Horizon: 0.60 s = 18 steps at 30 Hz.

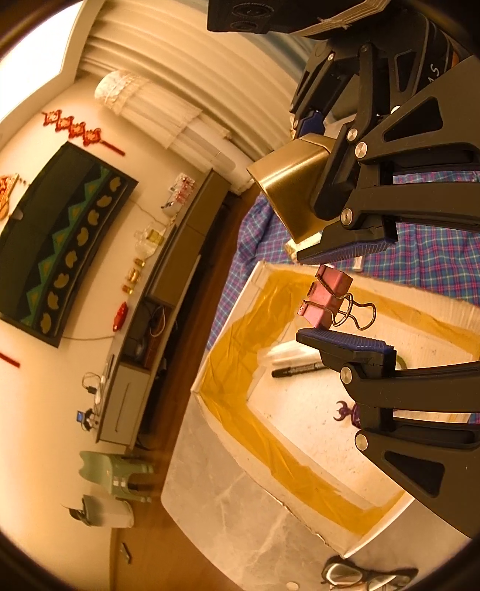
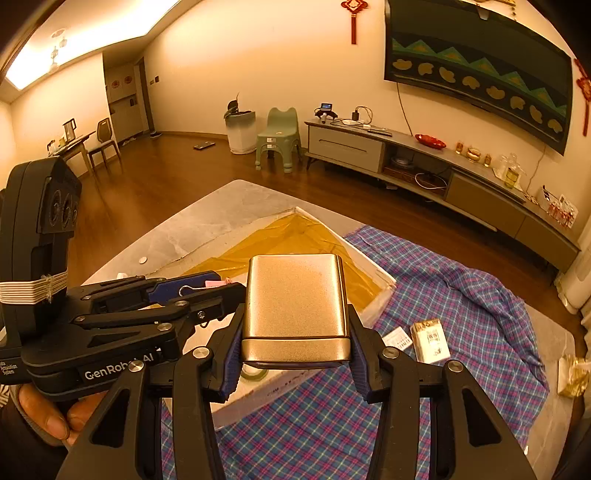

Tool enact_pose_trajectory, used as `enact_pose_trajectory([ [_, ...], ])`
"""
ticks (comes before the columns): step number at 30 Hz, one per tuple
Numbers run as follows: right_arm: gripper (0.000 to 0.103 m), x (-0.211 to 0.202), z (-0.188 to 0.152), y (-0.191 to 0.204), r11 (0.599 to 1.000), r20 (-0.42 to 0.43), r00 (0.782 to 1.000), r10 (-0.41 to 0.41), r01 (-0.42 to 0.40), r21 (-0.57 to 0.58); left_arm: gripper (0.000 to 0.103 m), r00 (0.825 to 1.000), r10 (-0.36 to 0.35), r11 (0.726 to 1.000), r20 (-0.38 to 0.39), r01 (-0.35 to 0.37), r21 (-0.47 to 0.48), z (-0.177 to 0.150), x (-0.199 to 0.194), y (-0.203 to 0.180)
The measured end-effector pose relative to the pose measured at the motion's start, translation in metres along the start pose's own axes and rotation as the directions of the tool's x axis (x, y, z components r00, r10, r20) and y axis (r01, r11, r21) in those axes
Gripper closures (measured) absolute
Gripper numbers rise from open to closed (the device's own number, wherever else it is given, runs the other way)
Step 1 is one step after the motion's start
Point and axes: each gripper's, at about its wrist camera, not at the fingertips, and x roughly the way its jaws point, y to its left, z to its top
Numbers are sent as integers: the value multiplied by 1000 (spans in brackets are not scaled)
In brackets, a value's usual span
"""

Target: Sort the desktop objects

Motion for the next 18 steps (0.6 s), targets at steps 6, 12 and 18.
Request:
enact_pose_trajectory([
  [6,53,15,9,2,1000,-14,1000,7,-8,-24,66,1000,16,999,-23,-17,-43,7,9,18],
  [12,53,35,16,-5,1000,-49,999,16,-17,-20,66,998,33,995,-51,-37,-93,13,22,36],
  [18,53,57,22,-16,1000,-90,996,17,-19,-22,66,996,55,989,-75,-64,-135,20,38,49],
])
